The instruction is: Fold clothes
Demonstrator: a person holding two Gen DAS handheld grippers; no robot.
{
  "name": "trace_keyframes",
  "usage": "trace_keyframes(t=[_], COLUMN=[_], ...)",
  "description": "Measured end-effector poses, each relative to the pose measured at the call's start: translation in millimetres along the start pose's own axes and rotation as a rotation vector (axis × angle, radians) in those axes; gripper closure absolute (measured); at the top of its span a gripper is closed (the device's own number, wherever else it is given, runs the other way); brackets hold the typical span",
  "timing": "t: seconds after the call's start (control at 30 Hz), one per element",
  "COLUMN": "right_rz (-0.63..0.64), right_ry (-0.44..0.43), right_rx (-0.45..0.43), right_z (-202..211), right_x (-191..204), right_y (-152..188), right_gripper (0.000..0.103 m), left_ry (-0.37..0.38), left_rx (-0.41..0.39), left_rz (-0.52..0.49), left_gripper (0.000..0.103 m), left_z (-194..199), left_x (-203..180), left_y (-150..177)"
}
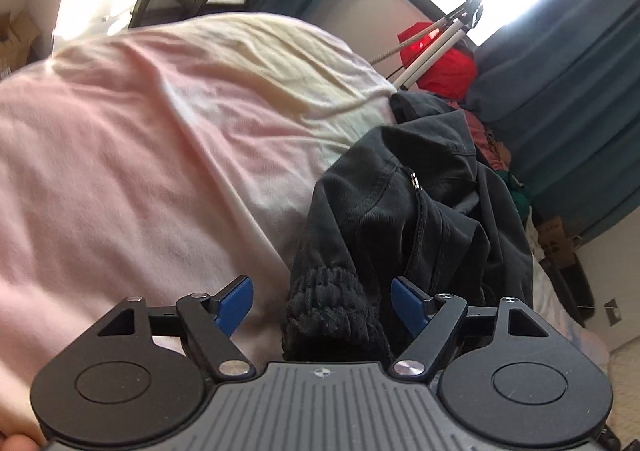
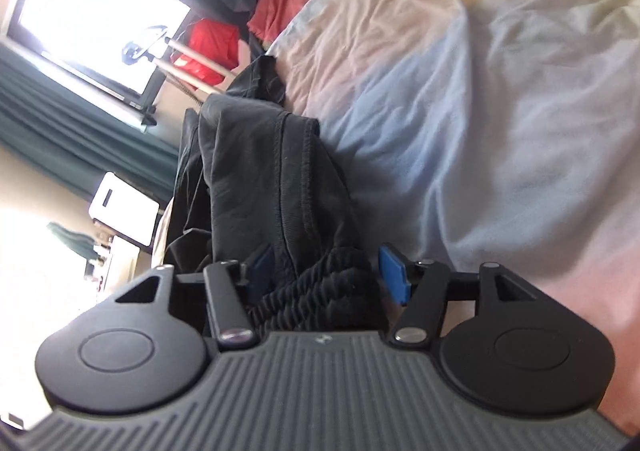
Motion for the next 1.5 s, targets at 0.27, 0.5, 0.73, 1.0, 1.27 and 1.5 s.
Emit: trace_keyframes(t=[0.27, 0.5, 0.73, 1.0, 1.27, 1.5], right_rz=[-0.013, 0.019, -0.007, 0.033, 0.087, 0.256], right_ry=[-0.060, -0.073, -0.160, -0.394, -0.585, -0.474], right_rx=[0.117, 0.120, 0.130, 0.294, 0.481, 0.543], right_z=[-26, -12, 3, 15, -45, -122], right_x=[4, 5, 16, 129, 287, 329], right_y=[14, 18, 37, 122, 242, 312], right_gripper=[0.044, 0.079, 0.080, 0.080, 0.080, 0.080], left_ry=[0.090, 0.054, 0.080, 0.028, -0.216, -0.404], left_rx=[0.050, 0.057, -0.105, -0.242, -0.338, -0.247], left_rz=[0.181, 0.128, 0.034, -0.100, -0.269, -0.282], left_gripper=[0.044, 0.082, 0.087, 0.088, 0.088, 0.086], left_z=[-14, -21, 0, 32, 53, -32], left_x=[18, 19, -14, -34, 11, 130], left_y=[9, 17, -31, -189, -350, -364])
Point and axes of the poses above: each gripper's, at about its wrist camera, not at the fingertips, and z roughly against the way its jaws point, x to its left, y to its underside, the point moved 9 cm from there along -z, roughly the way its jaws point, and after that the axes turned 11 degrees about y, right-handed, at the moved point
